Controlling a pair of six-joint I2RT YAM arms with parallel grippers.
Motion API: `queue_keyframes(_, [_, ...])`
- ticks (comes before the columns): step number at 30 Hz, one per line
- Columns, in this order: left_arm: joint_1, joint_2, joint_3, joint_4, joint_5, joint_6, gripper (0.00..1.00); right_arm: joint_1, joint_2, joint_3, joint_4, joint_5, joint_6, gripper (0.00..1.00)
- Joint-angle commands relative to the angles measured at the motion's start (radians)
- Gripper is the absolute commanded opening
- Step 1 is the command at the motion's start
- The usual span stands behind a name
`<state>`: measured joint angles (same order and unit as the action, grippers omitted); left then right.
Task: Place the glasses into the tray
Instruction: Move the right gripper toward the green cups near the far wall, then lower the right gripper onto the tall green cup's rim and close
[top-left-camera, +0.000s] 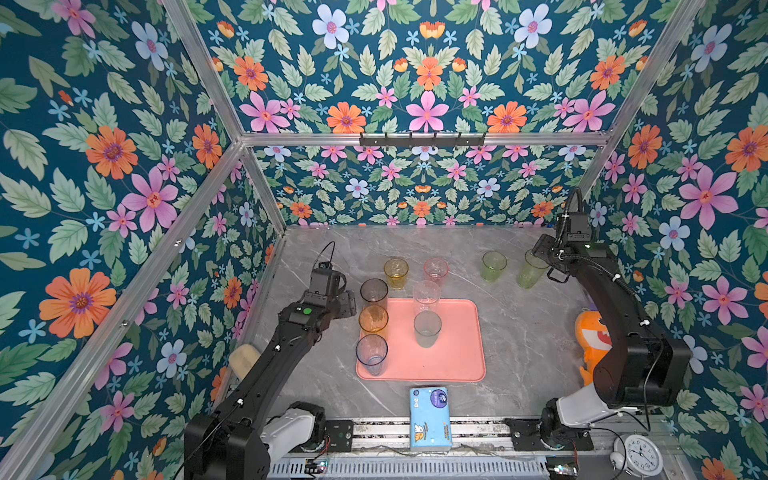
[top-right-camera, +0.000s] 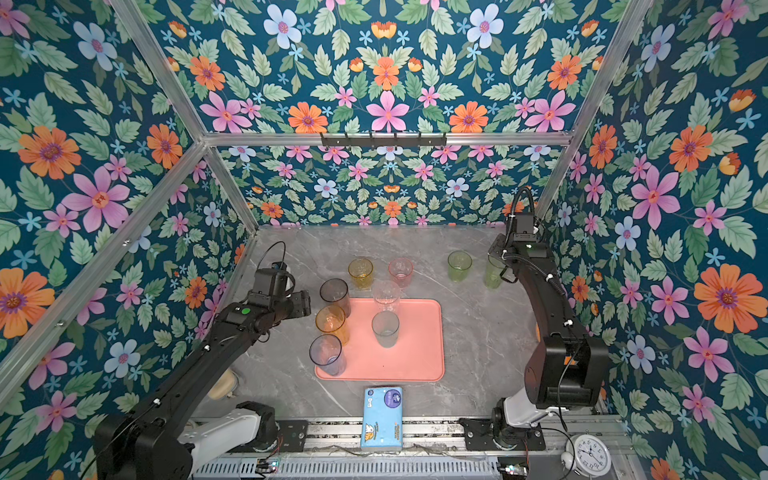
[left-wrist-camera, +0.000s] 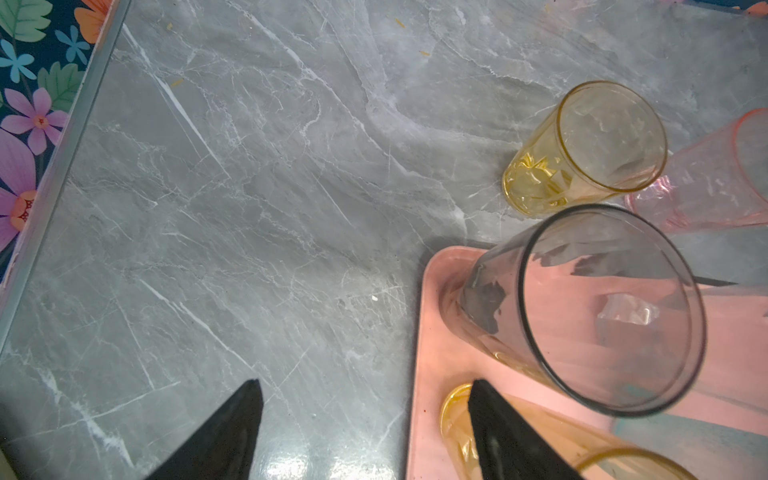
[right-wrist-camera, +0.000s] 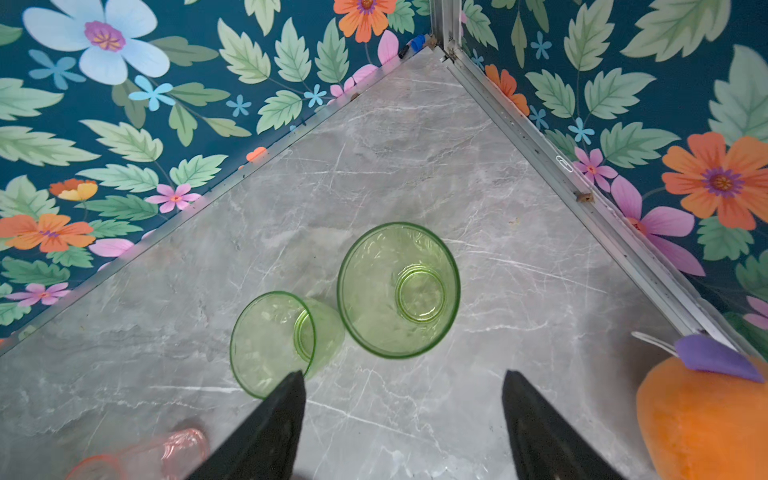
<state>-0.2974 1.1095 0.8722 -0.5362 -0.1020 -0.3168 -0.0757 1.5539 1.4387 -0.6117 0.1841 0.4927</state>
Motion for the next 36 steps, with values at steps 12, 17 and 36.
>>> queue_keyframes(12, [-0.001,0.007,0.01,0.002,-0.003,-0.002,0.81,-0.058,0.091,0.032,-0.005,-0.035,0.05,0.76])
queue_keyframes(17, [0.0,0.007,0.01,0.002,-0.002,-0.001,0.81,-0.079,0.134,0.03,0.004,-0.053,0.064,0.76])
queue_keyframes(36, [-0.001,-0.009,0.001,0.001,-0.002,-0.003,0.81,-0.096,0.219,0.034,0.01,-0.079,0.074,0.66])
